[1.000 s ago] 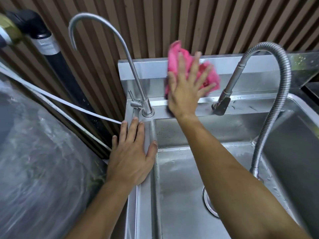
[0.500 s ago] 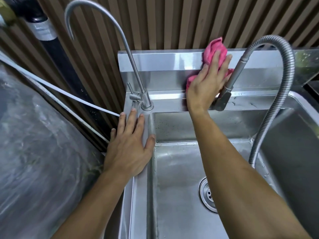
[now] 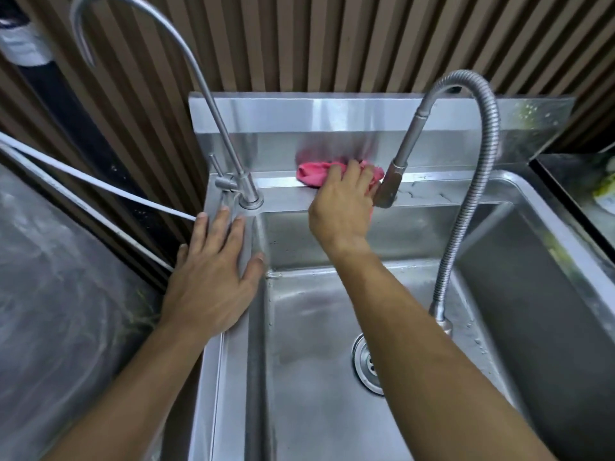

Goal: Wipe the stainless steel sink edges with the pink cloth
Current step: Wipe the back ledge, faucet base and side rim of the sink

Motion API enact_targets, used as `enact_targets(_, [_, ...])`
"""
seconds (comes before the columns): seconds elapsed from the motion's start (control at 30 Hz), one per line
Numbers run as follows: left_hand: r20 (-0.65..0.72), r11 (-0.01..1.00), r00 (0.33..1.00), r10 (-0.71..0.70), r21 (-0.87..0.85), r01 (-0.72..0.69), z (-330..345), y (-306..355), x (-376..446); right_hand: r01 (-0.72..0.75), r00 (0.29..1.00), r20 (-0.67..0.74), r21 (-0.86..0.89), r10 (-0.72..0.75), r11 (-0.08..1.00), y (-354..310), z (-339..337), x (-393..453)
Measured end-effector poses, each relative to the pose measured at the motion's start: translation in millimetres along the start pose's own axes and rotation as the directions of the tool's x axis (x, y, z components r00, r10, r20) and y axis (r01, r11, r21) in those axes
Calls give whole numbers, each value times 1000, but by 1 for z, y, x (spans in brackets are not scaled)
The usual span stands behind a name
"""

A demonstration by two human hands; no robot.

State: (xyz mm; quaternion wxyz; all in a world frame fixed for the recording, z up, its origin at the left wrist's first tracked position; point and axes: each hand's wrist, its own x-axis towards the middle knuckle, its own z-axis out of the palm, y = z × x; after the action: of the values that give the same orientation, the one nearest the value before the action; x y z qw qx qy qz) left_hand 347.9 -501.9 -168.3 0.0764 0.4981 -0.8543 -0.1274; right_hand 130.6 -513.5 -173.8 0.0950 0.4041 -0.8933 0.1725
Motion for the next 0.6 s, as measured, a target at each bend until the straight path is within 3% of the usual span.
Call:
enact_targets(0.07, [0, 1000, 1000, -5, 1, 5, -1, 1, 0, -9, 1000, 15, 7, 9, 1000, -20, -1, -7])
enact_targets(0.2, [8, 1000, 1000, -17, 0, 17, -1, 2, 1, 358, 934, -16, 51, -358, 932, -24, 10, -25])
enact_targets(0.27, [15, 1000, 1000, -20, 10, 20, -1, 2, 2, 419, 908, -13, 60, -419, 906, -6, 8, -16])
enact_targets(0.37, [18, 999, 1000, -16, 31, 16, -2, 2, 1, 364, 930, 54, 17, -365, 931, 15, -1, -7])
enact_targets(0.47, [12, 999, 1000, -15, 53, 14, -4, 4, -1, 374, 927, -7, 69, -374, 925, 25, -11, -15])
enact_targets(0.53, [18, 998, 1000, -21, 60, 20, -5, 6, -1, 368, 929, -136, 263, -343, 892, 27, -18, -23])
enact_targets(0.6, [21, 998, 999, -31, 58, 29, -4, 6, -1, 274, 961, -192, 573, -198, 773, 29, -33, -30])
